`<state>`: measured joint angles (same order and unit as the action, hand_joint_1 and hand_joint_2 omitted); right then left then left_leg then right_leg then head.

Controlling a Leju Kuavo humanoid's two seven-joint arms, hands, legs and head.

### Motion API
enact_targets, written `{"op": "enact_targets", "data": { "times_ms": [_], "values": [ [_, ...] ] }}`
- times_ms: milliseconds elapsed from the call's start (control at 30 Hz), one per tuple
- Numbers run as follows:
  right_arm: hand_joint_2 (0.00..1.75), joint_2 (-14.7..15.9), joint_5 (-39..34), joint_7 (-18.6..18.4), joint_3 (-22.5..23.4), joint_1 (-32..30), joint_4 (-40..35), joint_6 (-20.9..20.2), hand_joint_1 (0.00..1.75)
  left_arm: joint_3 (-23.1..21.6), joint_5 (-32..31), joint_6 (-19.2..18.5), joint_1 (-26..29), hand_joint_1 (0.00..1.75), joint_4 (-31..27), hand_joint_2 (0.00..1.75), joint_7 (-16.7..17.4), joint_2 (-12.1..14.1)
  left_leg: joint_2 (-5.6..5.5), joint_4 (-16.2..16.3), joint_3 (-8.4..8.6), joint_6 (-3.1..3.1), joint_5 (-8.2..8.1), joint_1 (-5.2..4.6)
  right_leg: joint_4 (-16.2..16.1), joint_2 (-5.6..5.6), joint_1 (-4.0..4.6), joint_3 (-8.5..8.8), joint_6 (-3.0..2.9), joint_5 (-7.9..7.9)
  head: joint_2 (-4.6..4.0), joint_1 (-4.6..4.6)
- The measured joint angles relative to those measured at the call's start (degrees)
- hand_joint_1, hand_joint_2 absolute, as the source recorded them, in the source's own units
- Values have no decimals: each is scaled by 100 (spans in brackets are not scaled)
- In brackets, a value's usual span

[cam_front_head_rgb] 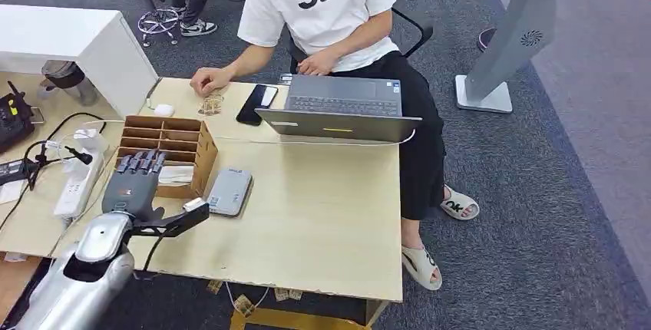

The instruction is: Pass the card to the sensor for recognition and then transmit it.

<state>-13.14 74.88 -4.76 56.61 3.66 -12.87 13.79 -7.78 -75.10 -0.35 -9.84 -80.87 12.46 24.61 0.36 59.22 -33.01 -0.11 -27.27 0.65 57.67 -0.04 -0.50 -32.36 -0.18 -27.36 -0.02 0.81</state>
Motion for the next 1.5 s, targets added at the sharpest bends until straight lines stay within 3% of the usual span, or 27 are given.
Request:
{"op": "enact_targets", "data": {
  "times_ms": [167, 233, 267, 300, 533, 833, 1000, 1067, 1500],
  "values": [
    [175, 0, 11, 15, 0, 1, 0, 2, 0, 0, 9, 22, -45, 3, 68, 175, -59, -28, 0, 0, 0, 0, 0, 0, 0, 0, 0, -1, 0, 0, 0, 0],
    [175, 0, 11, 15, 0, 1, 0, 0, 0, 0, 9, 31, -62, 40, 94, 175, -70, -35, 0, 0, 0, 0, 0, 0, 0, 0, 0, -1, 0, 0, 0, 0],
    [175, 0, 11, 15, 0, 1, 0, 0, 0, 0, 9, 35, -69, 80, 105, 175, -74, -42, 0, 0, 0, 0, 0, 0, 0, 0, 0, -1, 0, 0, 0, 0],
    [175, 0, 11, 17, 0, 2, 0, 0, 0, 0, 9, 35, -72, 154, 118, 175, -76, -48, 0, 0, 0, 0, 0, 0, 0, 0, 0, -1, 0, 0, 0, 0],
    [175, 0, 15, 26, 0, 2, 0, -24, 0, 0, 7, 35, -134, 175, 208, 175, -111, -81, 0, 0, -1, 0, 0, 0, 0, 0, 0, -1, 0, 0, 0, 0],
    [175, 2, 50, 26, 0, 3, 0, -52, 0, 0, -20, 89, -219, 164, 348, 175, -111, -81, 1, 0, -1, 0, 0, 0, 0, 0, 0, 0, 0, 0, 0, 0],
    [175, 2, 74, 24, 0, 4, 0, -68, 0, 4, -50, 208, -239, 164, 474, 175, -107, -109, 0, 0, -1, 0, 0, 0, 0, 0, 0, 0, 0, 0, 0, 0],
    [175, 2, 79, 24, 0, 2, 0, -68, 0, 19, -81, 273, -240, 175, 518, 175, -107, -109, 0, 0, -1, 0, 0, 0, 0, 0, 0, 0, 0, 0, 0, 0],
    [175, 2, 103, 42, 0, 2, 0, -66, 0, 210, -175, 549, -247, 175, 643, 175, -116, -216, 0, 0, -1, 0, 0, 0, 0, 0, 0, -1, 0, 0, 0, 0]
  ]
}}
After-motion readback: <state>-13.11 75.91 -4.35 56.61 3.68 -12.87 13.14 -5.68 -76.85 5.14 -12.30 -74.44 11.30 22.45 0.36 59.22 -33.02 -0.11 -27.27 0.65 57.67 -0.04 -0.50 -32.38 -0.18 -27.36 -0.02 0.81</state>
